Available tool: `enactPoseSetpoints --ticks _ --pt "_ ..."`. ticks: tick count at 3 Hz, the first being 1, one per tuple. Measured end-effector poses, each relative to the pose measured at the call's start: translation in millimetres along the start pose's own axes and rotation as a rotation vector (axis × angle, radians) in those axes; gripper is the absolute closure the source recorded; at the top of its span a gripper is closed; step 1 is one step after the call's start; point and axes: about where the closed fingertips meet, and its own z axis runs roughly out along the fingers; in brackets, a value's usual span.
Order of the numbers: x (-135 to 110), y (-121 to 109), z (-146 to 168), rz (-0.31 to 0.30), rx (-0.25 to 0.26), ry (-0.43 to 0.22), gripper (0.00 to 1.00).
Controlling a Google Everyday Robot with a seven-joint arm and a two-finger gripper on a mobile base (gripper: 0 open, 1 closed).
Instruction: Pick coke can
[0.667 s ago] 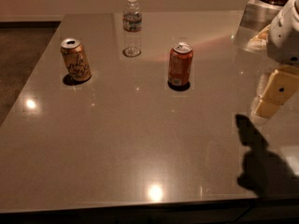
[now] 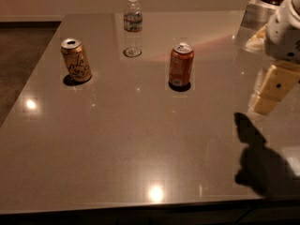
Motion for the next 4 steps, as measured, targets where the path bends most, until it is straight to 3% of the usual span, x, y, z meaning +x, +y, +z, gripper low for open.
enactPoseSetpoints --ticks 1,2,3,4 --pt "-7.9 -20.0 19.1 0.062 -0.036 -0.004 0.00" --pt "-15.6 -46.6 42.3 0.155 -0.040 -0.025 0.00" --pt "-21.9 -75.1 72.1 0.295 -0.003 -0.056 0.00" --pt "-30.6 -95.3 84.6 0.383 0.055 -0.122 0.00"
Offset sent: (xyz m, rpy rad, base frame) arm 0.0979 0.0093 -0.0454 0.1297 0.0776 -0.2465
